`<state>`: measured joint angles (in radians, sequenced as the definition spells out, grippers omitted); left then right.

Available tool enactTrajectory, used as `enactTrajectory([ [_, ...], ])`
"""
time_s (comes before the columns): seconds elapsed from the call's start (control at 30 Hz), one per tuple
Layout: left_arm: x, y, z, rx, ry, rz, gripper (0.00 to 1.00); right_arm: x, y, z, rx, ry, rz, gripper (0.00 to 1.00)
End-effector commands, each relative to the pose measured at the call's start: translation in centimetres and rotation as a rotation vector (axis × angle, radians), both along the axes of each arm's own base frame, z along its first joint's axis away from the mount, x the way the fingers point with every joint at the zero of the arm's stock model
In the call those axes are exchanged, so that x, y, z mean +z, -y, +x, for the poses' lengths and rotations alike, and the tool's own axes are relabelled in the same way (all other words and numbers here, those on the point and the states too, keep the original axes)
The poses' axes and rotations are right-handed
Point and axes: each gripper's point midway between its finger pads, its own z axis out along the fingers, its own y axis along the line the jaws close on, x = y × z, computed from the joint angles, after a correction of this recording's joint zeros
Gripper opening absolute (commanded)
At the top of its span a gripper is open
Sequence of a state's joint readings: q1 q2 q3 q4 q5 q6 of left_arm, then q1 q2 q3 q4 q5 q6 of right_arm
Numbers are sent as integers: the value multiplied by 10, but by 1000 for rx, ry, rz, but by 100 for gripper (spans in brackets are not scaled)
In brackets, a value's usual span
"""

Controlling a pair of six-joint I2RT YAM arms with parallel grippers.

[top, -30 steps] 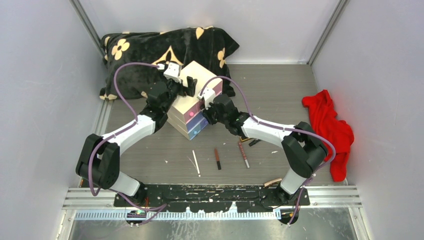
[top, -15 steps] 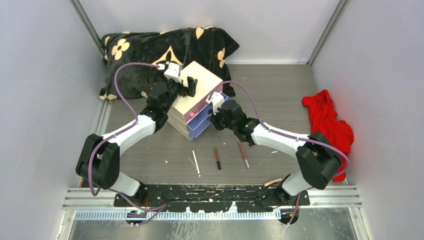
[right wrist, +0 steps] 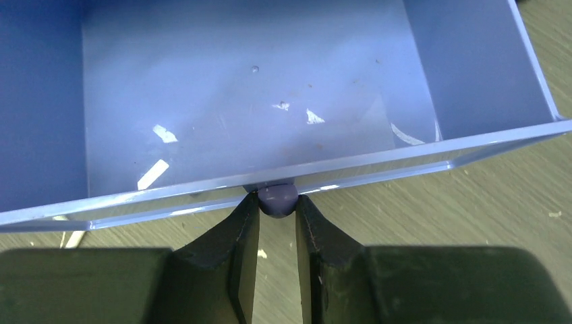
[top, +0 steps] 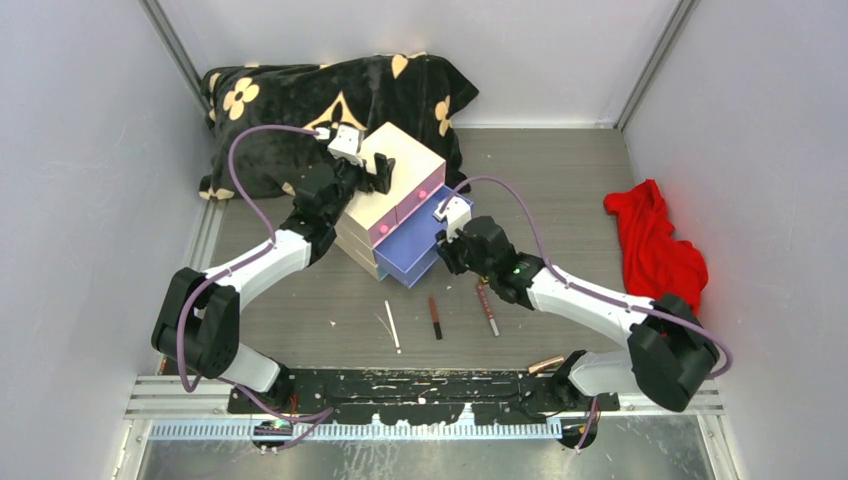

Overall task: Organize the makeup
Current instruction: Open the drawer in the storage box.

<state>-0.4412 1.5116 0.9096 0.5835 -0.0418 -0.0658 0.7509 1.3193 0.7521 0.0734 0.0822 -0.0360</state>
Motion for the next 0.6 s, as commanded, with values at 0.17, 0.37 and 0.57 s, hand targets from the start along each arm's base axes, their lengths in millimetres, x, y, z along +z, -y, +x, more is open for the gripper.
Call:
enactTrajectory([
  [0.17,-181,-43,-50,131,-580,166,94,-17,42,-24,-118,-53,-13,7],
  [0.37,-181,-43,-50,131,-581,168,94,-15,41,-20,-129,-63,-33,25],
  [0.57,-180,-43,-50,132,-577,168,94,18,38,-18,-136,-39,6,40],
])
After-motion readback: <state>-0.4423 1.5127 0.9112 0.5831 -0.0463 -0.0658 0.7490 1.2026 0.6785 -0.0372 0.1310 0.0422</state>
